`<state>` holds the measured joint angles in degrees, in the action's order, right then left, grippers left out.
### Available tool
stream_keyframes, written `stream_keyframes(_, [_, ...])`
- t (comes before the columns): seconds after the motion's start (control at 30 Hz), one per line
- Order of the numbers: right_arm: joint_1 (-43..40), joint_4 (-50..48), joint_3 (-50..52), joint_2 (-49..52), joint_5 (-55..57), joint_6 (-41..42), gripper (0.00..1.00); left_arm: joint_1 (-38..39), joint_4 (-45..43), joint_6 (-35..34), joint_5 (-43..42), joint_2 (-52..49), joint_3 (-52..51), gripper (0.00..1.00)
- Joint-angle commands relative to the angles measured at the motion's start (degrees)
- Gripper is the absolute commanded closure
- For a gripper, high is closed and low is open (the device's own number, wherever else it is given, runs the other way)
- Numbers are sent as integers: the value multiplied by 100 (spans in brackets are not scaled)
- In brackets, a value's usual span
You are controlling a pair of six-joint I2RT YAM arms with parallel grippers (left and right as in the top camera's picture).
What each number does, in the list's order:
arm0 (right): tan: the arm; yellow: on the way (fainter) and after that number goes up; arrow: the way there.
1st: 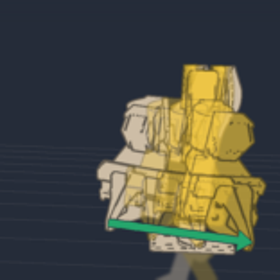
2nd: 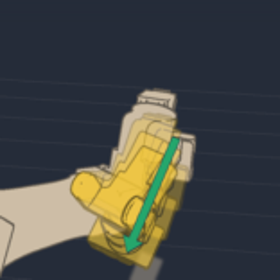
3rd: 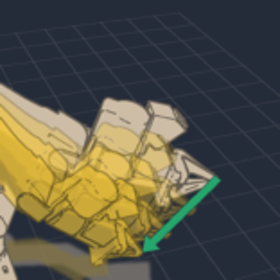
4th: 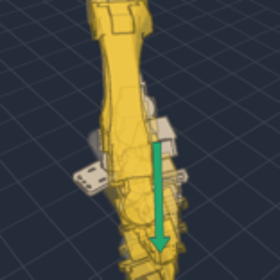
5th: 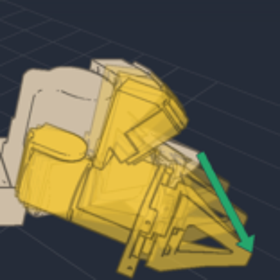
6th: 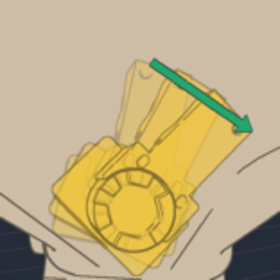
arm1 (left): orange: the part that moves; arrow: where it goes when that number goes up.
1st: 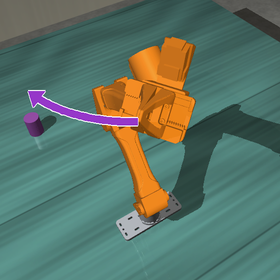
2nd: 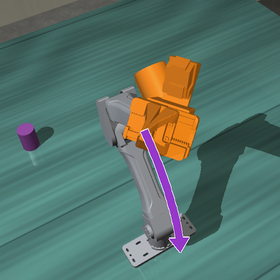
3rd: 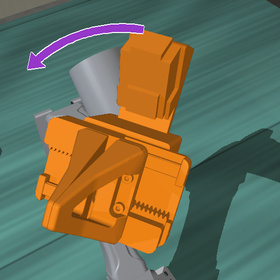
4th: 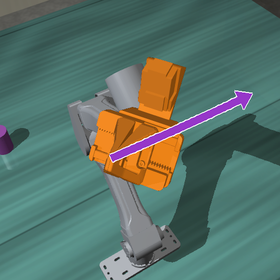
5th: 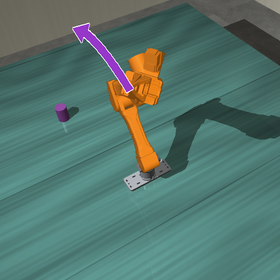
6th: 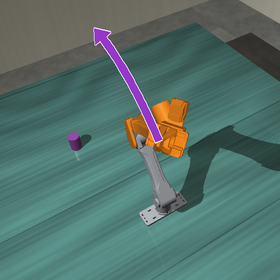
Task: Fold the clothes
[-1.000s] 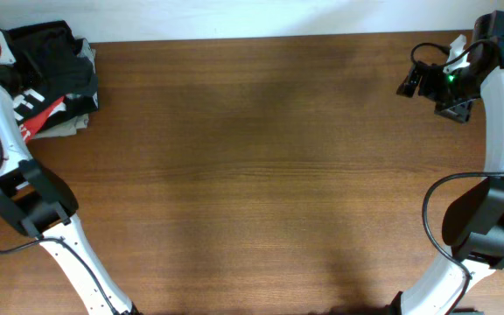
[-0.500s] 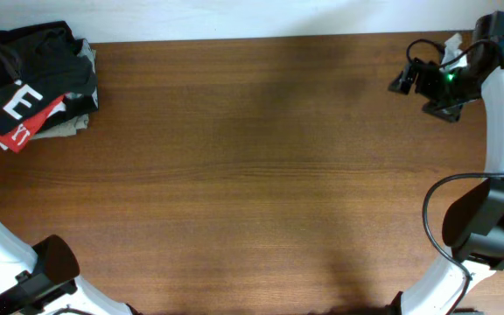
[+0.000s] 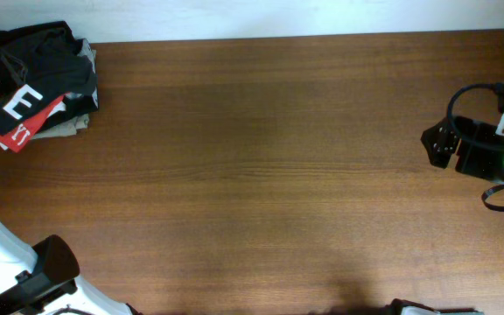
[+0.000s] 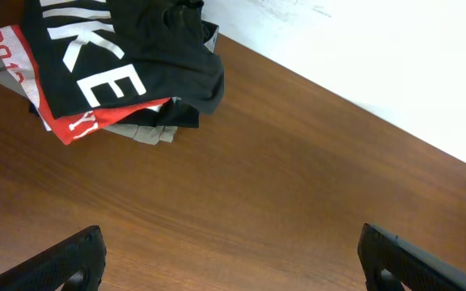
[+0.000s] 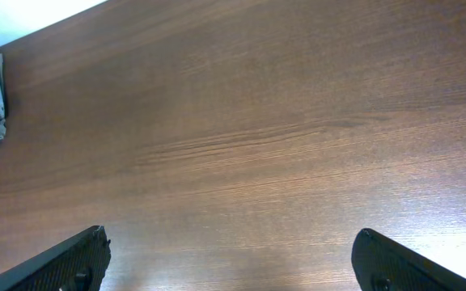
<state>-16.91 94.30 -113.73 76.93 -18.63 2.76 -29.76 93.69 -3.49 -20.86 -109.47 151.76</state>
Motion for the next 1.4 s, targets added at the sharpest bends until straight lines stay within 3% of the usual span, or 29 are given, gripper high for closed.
stream_keyframes(0.0, [-42,-11,-11,118,96,-42,1,-2,7,28,-79,74,-11,1])
stream_keyframes(0.2, [-37,-22,-7,424,490,-85,1,-2,7,28,-79,74,-11,1])
stream_keyframes(0.43, [341,-372,85,-1163,127,-61,1,-2,7,28,-81,74,-11,1])
stream_keyframes(0.57, [846,-1845,1670,-2951,127,-61,1,-2,7,28,-79,74,-11,1])
stream_keyframes(0.73, [1093,-4072,5300,-5346,20,111,1,-2,7,28,-79,74,-11,1])
stream_keyframes(1.0, [1244,-8251,9707,-7412,-46,1001,1,-2,7,28,-79,74,-11,1])
stream_keyframes(1.37, [1368,-9678,11038,-7674,973,955,1,-2,7,28,-81,74,-11,1])
